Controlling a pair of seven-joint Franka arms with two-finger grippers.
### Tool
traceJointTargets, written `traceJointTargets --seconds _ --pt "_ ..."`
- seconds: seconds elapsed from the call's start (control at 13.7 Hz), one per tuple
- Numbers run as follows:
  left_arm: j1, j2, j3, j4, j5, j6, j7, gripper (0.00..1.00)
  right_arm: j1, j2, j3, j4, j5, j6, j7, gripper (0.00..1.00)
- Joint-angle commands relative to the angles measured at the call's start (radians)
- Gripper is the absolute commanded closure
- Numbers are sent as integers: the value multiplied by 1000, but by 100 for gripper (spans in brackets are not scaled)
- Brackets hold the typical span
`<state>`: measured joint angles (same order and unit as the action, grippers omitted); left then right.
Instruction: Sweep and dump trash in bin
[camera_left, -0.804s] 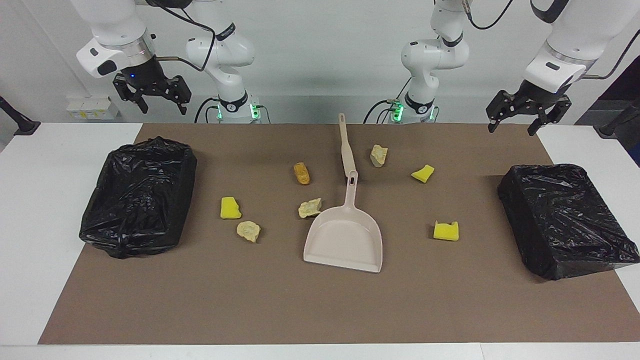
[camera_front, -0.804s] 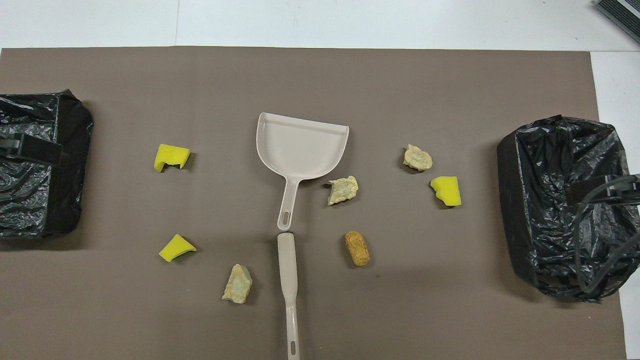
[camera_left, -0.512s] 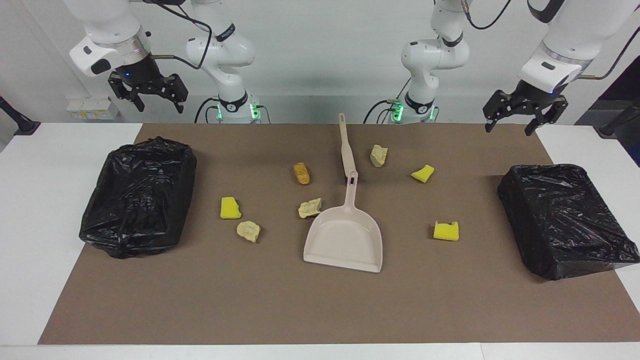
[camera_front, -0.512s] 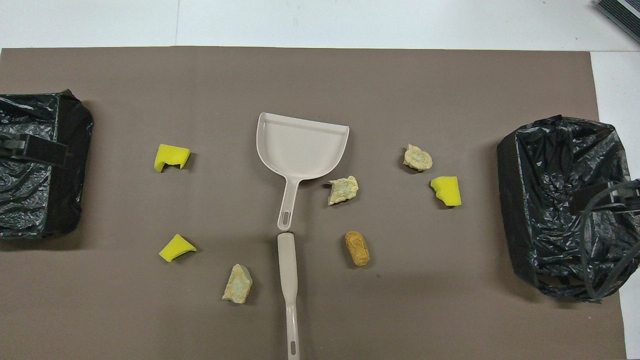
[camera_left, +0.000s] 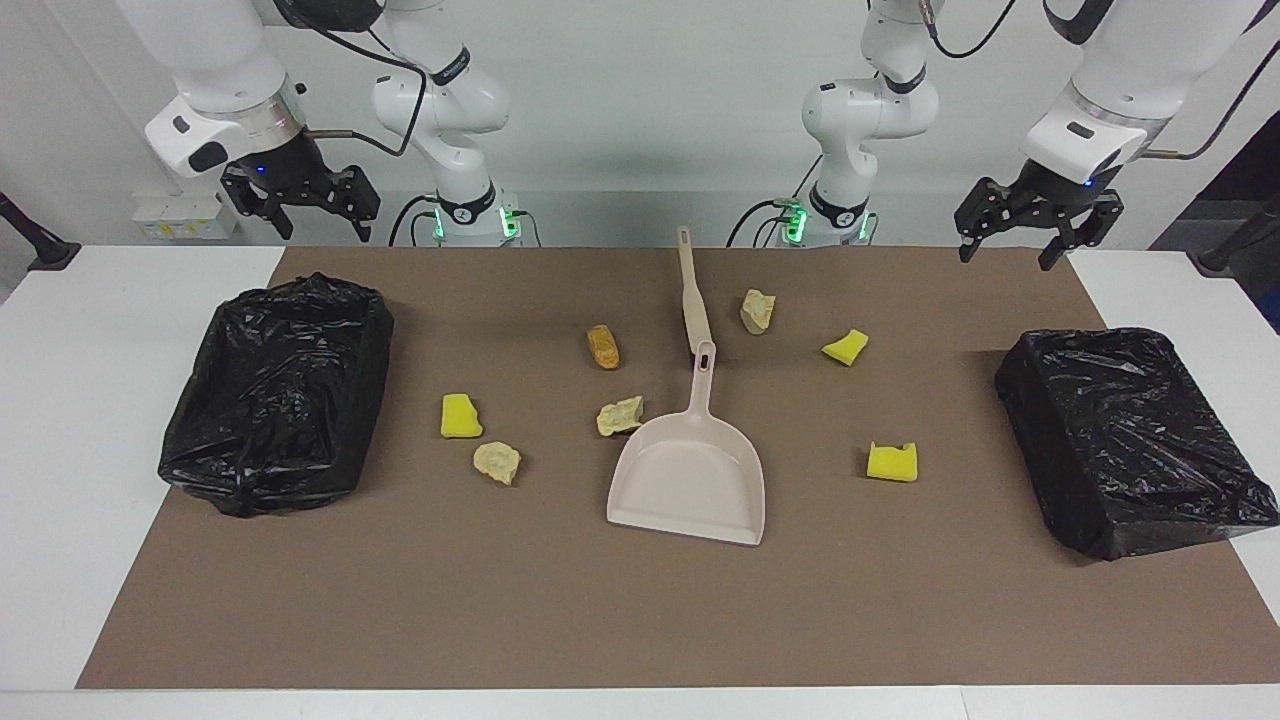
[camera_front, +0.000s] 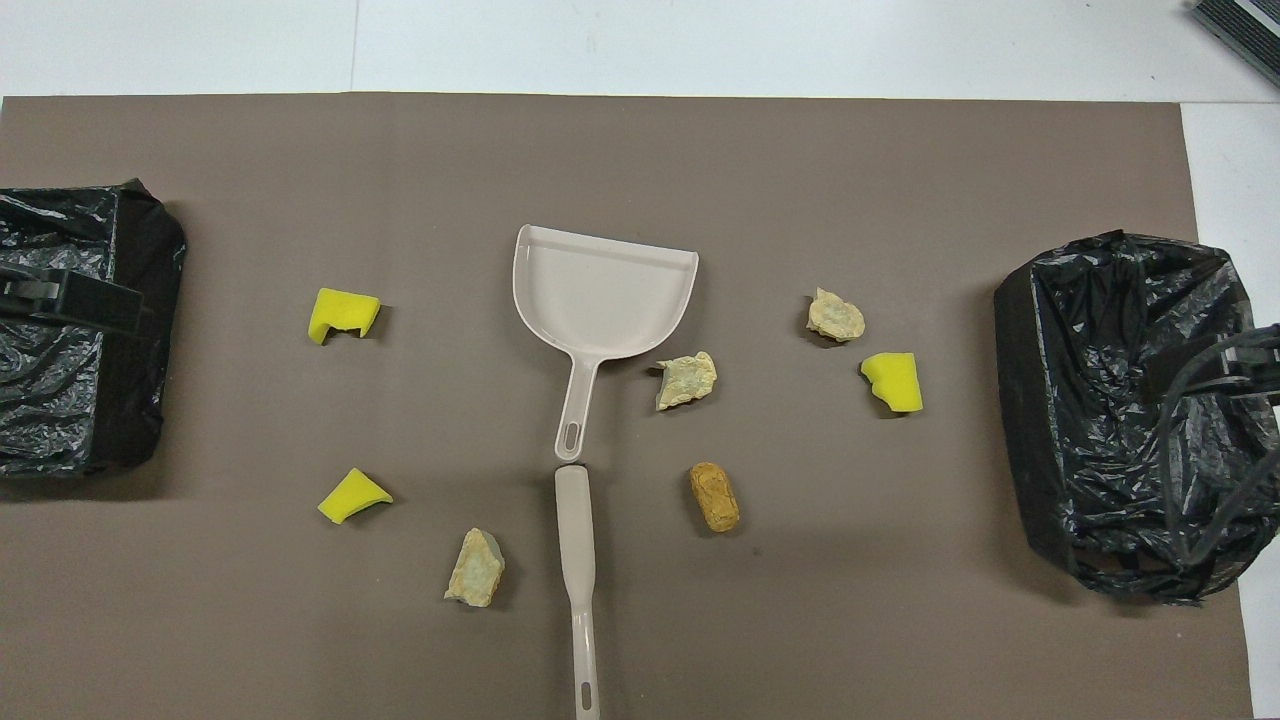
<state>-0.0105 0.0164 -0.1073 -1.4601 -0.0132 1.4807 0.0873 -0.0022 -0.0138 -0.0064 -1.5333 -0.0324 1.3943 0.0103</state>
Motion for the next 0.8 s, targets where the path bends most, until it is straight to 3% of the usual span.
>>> traceJointTargets --seconds 0.0,0.15,0.29,0.44,0.73 --pt "-6 -50 -12 -74 -4 23 -3 0 -4 -3 9 -68 46 75 13 0" --pt "-28 -74 -28 -130 -5 35 -4 0 1 -9 32 -148 83 130 1 0" --pt "-58 -136 -29 -256 -5 88 -6 0 17 -6 37 -195 86 207 10 0" --pt "-112 -214 -29 -412 -7 195 -70 0 47 32 39 -212 88 280 14 0" --pt "-277 -231 -31 -586 -11 326 -256 0 174 155 39 -219 97 452 170 0"
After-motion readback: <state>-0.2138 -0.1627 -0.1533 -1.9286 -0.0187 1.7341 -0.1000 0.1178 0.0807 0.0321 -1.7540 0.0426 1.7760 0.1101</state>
